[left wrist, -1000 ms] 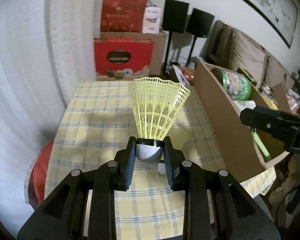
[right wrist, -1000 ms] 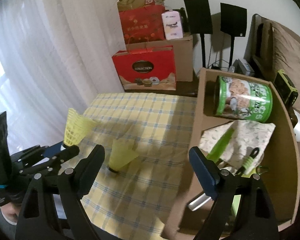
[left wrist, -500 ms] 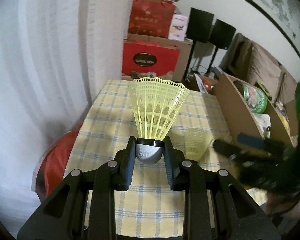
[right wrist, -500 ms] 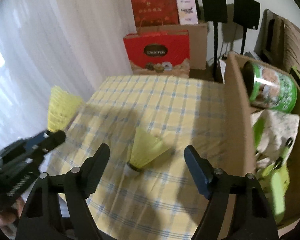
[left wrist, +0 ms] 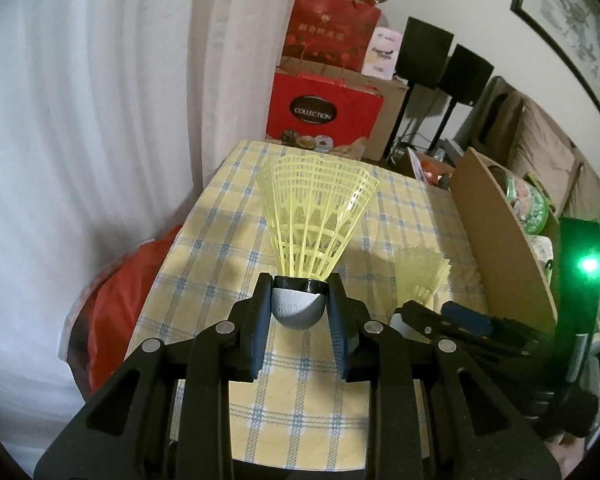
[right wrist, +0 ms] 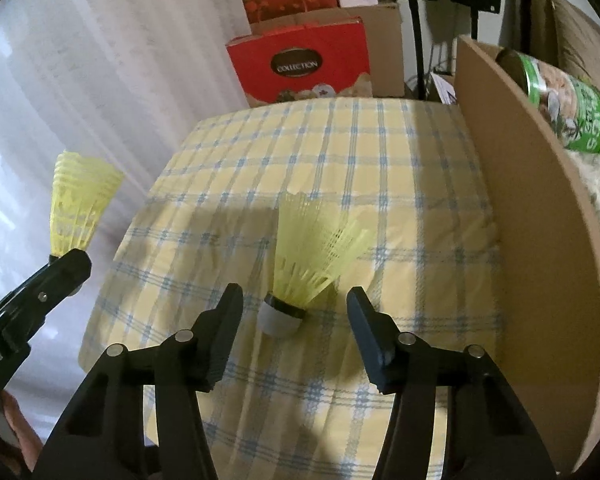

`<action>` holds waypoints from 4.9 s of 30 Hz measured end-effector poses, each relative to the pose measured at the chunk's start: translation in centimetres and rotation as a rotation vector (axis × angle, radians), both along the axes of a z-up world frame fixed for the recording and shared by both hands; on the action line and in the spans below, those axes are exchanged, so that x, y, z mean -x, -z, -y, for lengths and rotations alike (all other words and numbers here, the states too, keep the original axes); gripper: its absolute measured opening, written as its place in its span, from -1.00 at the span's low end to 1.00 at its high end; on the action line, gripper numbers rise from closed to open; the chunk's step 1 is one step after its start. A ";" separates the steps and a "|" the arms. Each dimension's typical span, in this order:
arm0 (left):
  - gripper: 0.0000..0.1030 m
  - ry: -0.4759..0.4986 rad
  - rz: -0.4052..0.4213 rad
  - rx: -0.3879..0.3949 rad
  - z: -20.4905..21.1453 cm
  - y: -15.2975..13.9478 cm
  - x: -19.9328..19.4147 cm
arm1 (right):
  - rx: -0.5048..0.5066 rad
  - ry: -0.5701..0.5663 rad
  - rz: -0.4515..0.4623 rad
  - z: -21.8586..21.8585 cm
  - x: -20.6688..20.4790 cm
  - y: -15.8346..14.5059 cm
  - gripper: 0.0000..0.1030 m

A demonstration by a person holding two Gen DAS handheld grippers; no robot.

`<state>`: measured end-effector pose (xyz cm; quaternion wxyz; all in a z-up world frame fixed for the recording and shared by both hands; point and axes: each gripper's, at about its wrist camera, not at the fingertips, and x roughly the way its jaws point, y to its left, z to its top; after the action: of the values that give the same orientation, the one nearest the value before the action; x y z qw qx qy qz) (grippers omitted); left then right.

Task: Organize objects
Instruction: 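Lift the shuttlecock with the left tool while the right tool grasps the other shuttlecock, then carry both shuttlecocks with both tools over the box, then open both tools, dropping the shuttlecocks into the box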

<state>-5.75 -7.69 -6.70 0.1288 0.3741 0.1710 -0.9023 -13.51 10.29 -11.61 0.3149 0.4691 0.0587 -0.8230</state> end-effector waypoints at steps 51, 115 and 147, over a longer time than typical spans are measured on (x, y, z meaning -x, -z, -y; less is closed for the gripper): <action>-0.52 0.036 -0.036 0.054 -7.1 -3.9 3.5 | 0.019 0.074 -0.263 -8.3 1.6 -8.7 -0.50; -0.52 0.299 -0.016 0.095 -26.7 -4.4 12.9 | -0.032 0.334 -0.254 -25.4 7.1 -9.5 -0.50; -0.37 0.314 0.077 0.065 -28.2 -1.0 13.8 | -0.077 0.341 -0.163 -26.1 8.5 -5.6 -0.42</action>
<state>-19.55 20.52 -5.73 0.0047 0.4262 0.0758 -0.9014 -22.02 36.39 -6.00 0.1471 0.4157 0.0350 -0.8968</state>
